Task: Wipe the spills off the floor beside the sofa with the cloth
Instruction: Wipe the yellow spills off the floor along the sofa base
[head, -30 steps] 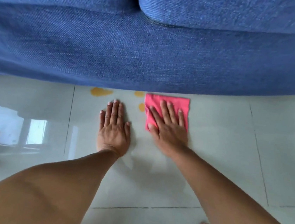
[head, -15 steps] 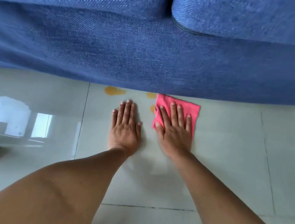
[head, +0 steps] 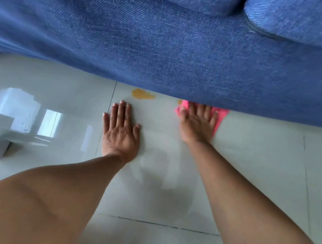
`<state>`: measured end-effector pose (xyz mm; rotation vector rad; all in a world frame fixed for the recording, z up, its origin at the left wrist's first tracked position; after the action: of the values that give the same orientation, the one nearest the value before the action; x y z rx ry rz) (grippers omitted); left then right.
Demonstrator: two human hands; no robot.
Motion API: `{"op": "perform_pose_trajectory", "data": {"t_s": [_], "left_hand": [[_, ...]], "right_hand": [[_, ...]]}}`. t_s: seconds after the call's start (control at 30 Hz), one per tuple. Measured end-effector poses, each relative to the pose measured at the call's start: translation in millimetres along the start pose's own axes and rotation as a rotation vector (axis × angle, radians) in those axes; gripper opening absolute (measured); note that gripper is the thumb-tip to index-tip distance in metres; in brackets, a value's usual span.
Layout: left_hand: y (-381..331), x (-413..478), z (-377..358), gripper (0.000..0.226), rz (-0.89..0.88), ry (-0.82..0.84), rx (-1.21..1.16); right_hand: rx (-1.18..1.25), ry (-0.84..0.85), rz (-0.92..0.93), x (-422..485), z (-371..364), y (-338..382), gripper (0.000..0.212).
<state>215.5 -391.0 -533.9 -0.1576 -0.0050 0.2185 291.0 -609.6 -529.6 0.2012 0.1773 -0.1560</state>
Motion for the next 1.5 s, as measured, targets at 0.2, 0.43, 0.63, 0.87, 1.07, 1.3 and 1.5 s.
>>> {"op": "perform_pose_trajectory", "data": {"t_s": [0.2, 0.43, 0.63, 0.87, 1.07, 1.3, 1.5], "left_hand": [[1.0, 0.0, -0.6, 0.069, 0.004, 0.021, -0.01], [0.3, -2.3, -1.8, 0.068, 0.007, 0.025, 0.006], [4.9, 0.3, 1.9, 0.064, 0.006, 0.031, -0.088], [85.7, 12.0, 17.3, 0.071, 0.107, 0.002, 0.022], [88.3, 10.4, 15.1, 0.069, 0.092, -0.004, 0.009], [93.4, 11.8, 12.3, 0.063, 0.08, -0.014, -0.055], [93.2, 11.8, 12.7, 0.061, 0.102, -0.017, -0.057]], "right_hand": [[-0.087, 0.046, 0.475, -94.6, -15.2, -17.7, 0.058], [-0.04, -0.016, -0.148, -8.9, 5.6, -34.3, 0.062], [-0.085, 0.008, 0.401, -88.5, -32.7, 68.8, 0.06], [-0.156, -0.037, 0.185, -73.1, -2.5, -57.7, 0.063], [-0.042, -0.004, 0.008, 14.7, -7.5, 61.3, 0.057], [-0.094, 0.061, 0.704, -90.6, -44.3, 143.3, 0.057], [-0.179, 0.022, 0.503, -57.3, -15.4, 22.2, 0.058]]}}
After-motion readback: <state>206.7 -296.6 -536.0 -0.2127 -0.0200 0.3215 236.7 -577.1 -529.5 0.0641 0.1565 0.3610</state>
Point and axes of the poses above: each hand's wrist, its own x-axis towards the middle knuckle, its own z-axis out of the back of the hand, y = z × x, the point moved 5 cm from there along x, towards the middle knuckle, and after that the axes turned 6 degrees about -y, right-handed, at the moved point
